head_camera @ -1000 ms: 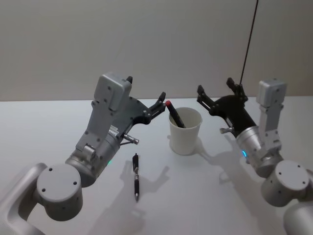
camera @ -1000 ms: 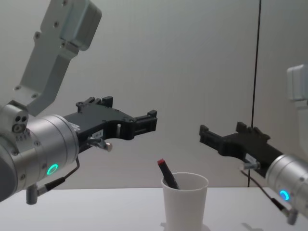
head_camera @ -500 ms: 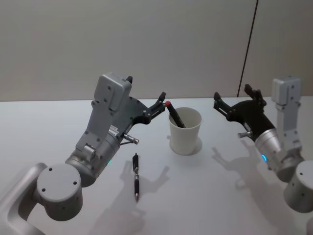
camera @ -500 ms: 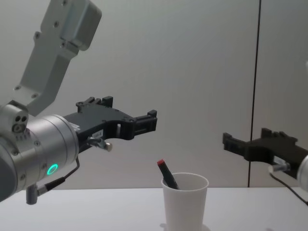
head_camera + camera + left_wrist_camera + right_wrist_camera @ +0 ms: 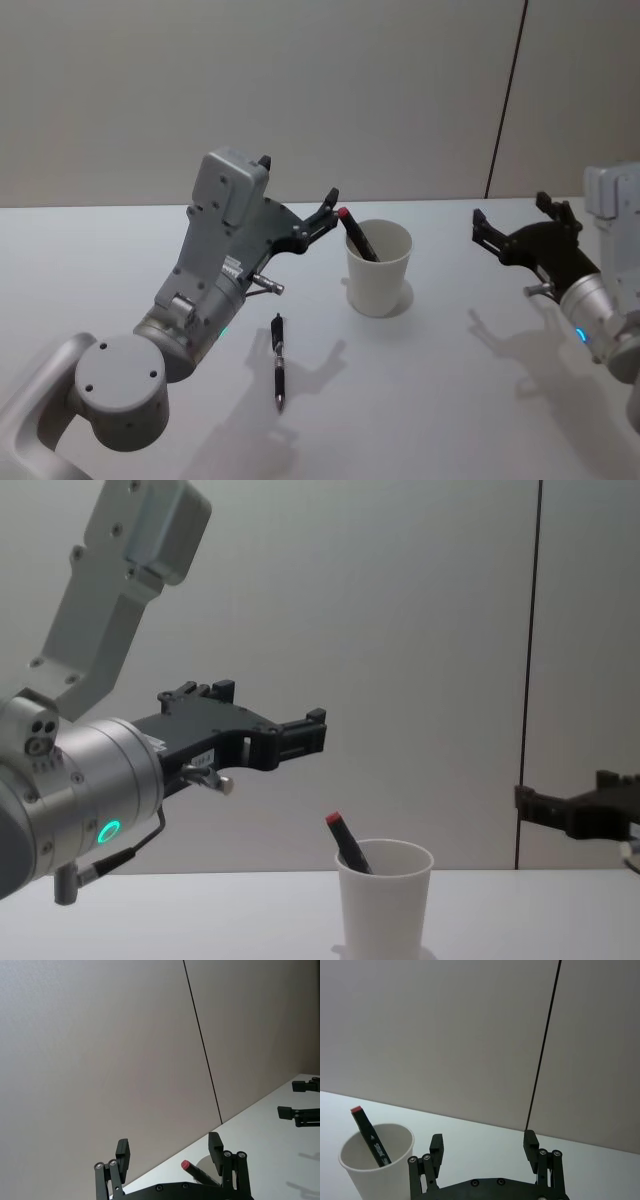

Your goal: Place the pen into the pen holder.

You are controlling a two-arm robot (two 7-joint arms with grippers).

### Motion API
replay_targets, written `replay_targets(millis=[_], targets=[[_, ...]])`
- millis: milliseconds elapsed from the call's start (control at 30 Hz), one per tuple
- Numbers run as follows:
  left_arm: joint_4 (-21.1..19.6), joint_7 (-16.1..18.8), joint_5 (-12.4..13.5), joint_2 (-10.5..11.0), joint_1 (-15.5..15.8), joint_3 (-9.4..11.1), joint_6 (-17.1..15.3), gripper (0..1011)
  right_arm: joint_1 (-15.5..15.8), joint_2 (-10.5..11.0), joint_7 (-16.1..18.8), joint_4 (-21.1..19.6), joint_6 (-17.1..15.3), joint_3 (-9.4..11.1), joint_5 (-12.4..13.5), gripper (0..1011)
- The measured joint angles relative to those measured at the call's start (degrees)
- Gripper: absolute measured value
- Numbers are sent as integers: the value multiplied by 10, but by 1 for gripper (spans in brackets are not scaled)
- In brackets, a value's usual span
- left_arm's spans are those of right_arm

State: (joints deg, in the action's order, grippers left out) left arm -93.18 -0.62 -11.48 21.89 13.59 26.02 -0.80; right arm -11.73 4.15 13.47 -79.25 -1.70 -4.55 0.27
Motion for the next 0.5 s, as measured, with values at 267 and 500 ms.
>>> replay_targets(millis=[267,500], targets=[[0,0,0,0,0,0,0,1003,13,16,7,-23,-38,10,-13,1001],[0,0,0,0,0,0,0,1003,19,28,12,-36,-63,18,-24,1001]])
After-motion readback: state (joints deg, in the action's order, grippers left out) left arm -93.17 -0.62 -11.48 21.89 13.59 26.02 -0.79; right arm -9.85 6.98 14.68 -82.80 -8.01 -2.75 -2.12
